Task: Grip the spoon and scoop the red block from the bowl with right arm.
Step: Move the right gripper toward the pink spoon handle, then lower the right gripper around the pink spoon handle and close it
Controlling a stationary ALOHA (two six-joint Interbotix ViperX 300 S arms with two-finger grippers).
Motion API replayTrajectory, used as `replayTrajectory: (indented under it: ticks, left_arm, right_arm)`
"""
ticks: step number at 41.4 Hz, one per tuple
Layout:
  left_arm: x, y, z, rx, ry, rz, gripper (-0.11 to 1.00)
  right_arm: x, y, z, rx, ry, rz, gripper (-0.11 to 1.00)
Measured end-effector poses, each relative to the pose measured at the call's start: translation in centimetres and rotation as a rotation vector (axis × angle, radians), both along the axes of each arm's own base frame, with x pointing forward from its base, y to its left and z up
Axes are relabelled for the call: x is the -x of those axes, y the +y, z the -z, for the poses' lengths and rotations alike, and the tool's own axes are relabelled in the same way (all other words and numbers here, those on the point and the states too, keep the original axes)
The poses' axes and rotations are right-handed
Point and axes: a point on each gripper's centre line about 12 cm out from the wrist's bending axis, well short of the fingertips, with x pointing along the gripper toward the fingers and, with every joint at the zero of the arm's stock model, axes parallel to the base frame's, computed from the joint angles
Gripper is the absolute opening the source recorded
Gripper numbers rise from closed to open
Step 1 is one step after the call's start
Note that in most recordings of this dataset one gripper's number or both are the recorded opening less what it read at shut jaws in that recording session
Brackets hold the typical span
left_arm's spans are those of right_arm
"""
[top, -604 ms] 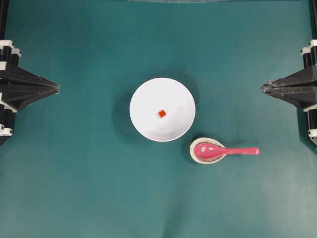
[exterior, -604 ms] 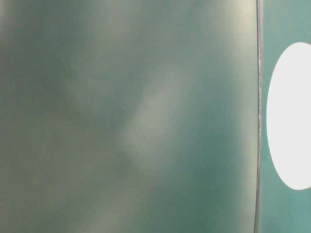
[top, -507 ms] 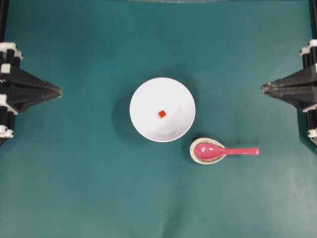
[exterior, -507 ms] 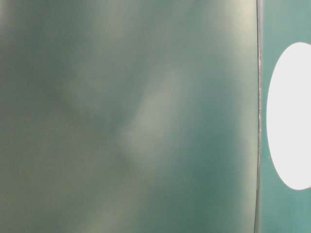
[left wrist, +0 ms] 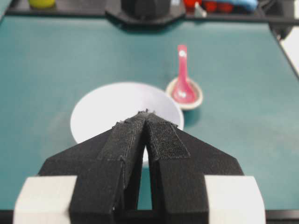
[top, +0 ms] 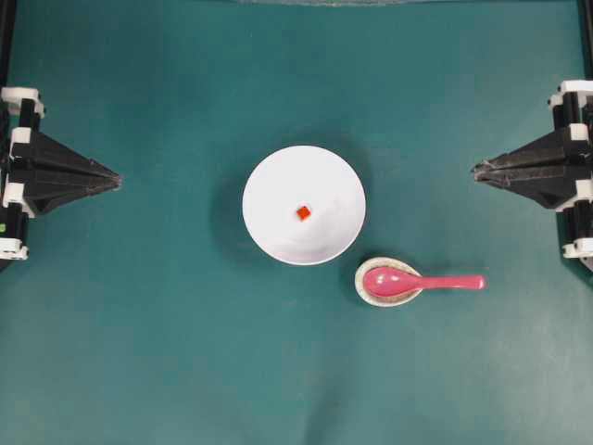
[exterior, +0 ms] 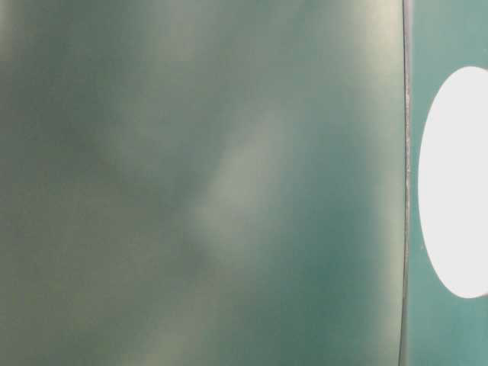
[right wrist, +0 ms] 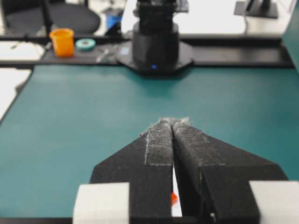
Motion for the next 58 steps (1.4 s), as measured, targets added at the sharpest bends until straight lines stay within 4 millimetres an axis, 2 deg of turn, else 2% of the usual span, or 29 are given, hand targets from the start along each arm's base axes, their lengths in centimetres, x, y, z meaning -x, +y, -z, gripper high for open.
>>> replayTrajectory:
  ticks: [18, 29, 33, 37, 46, 52, 58]
  left_arm:
    - [-0.1, 0.0, 0.5, -0.008, 0.034, 0.001, 0.00]
    - [-0.5, 0.0, 1.0, -0.008, 0.061, 0.003, 0.00]
    - [-0.5, 0.0, 1.1, -0.008, 0.064, 0.001, 0.00]
    - [-0.5, 0.0, 1.1, -0.008, 0.066, 0.003, 0.00]
    - [-0.5, 0.0, 1.0, -0.008, 0.061, 0.001, 0.00]
    - [-0.3, 0.0, 0.7, -0.012, 0.047, 0.002, 0.00]
    - [-0.3, 0.0, 0.7, -0.015, 0.046, 0.004, 0.00]
  right_arm:
    - [0.0, 0.0, 0.0, -0.002, 0.015, 0.000, 0.03]
    - [-0.1, 0.3, 0.2, -0.008, 0.031, -0.011, 0.37]
    - [-0.4, 0.7, 0.5, -0.011, 0.046, -0.033, 0.40]
    - [-0.8, 1.4, 1.8, -0.017, 0.096, -0.060, 0.40]
    - [-1.8, 3.2, 6.6, -0.091, 0.178, -0.108, 0.40]
    - [-1.6, 4.7, 9.9, -0.154, 0.191, -0.125, 0.40]
    - [-1.4, 5.7, 12.2, -0.201, 0.199, -0.104, 0.40]
